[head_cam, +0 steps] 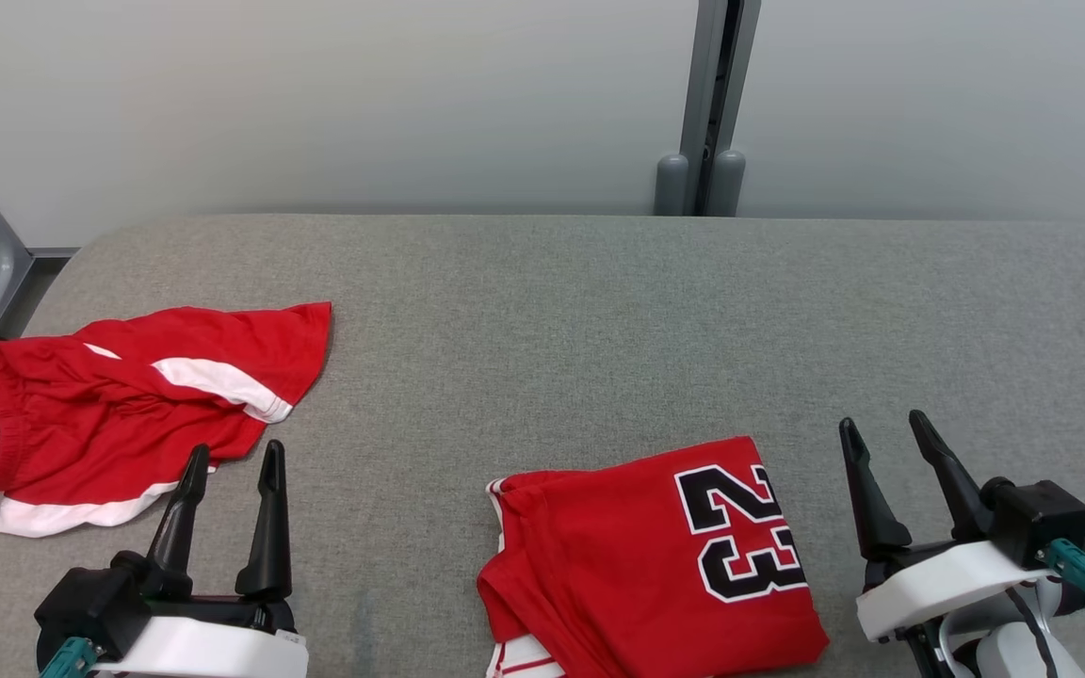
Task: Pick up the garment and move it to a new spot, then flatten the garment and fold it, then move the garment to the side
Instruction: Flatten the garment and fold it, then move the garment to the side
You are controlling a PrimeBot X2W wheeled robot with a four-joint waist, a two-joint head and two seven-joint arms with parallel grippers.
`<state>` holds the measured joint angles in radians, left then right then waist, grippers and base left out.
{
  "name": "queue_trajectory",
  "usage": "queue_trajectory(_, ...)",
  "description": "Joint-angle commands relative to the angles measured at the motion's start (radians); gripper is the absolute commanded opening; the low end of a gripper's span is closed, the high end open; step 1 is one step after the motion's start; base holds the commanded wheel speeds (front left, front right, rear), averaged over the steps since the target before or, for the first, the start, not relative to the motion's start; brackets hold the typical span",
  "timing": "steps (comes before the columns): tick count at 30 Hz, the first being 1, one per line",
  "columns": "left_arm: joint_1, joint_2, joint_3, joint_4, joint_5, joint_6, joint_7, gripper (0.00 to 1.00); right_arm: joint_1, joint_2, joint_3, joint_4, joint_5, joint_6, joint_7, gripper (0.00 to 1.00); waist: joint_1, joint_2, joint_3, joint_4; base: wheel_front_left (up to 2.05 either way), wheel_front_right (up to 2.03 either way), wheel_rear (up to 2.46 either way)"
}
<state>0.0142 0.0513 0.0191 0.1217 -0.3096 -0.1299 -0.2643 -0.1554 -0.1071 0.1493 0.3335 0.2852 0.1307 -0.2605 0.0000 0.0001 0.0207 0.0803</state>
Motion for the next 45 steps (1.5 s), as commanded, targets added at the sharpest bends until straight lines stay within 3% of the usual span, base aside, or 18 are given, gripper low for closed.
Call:
queue_trajectory(1,-0.004,0.003,0.002,0.001,0.000,-0.001,0.000,1.00,-0.011,-0.008,-0.005,-0.007,-0.002,0.000,-0.007,1.00,0.0000,-0.0001,-0.002,0.001,0.00,0.00,0.00)
queue_trajectory(12,0.010,0.001,-0.007,-0.003,0.009,-0.001,0.000,1.00,0.008,0.011,-0.044,-0.026,-0.031,0.000,-0.006,1.00,0.0000,-0.0001,-0.008,0.006,0.00,0.00,0.00)
queue_trajectory(19,0.012,0.001,-0.011,0.000,0.011,-0.001,0.000,1.00,-0.009,0.013,0.016,0.026,0.022,0.000,0.031,1.00,0.0000,-0.0001,-0.007,0.007,0.00,0.00,0.00)
queue_trajectory(30,-0.013,0.001,-0.026,0.009,0.004,-0.001,0.000,1.00,-0.094,-0.021,0.121,0.229,0.173,0.000,0.387,1.00,0.0000,-0.0001,0.013,0.037,0.00,0.00,0.00)
queue_trajectory(38,-0.017,0.001,-0.029,0.019,-0.005,-0.001,0.000,1.00,-0.120,-0.010,0.122,0.283,0.251,0.000,0.518,1.00,0.0000,-0.0001,0.015,0.066,0.00,0.00,0.00)
queue_trajectory(39,-0.017,0.001,-0.028,0.019,-0.005,-0.001,0.000,1.00,-0.120,-0.013,0.126,0.283,0.259,0.000,0.523,0.44,0.0000,-0.0001,0.014,0.068,0.00,0.00,0.00)
queue_trajectory(40,-0.018,0.001,-0.027,0.019,-0.004,-0.001,0.000,1.00,-0.120,-0.016,0.131,0.283,0.266,0.000,0.525,0.04,0.0000,-0.0001,0.013,0.069,0.00,0.00,0.00)
queue_trajectory(41,-0.018,0.001,-0.026,0.020,-0.004,-0.001,0.000,1.00,-0.119,-0.017,0.133,0.283,0.274,0.000,0.525,0.00,0.0000,-0.0001,0.012,0.069,0.00,0.00,0.00)
queue_trajectory(45,-0.017,0.001,-0.024,0.014,-0.001,-0.001,0.000,1.00,-0.139,-0.033,0.127,0.262,0.271,0.000,0.444,0.00,0.0000,-0.0001,0.007,0.063,0.00,0.00,0.00)
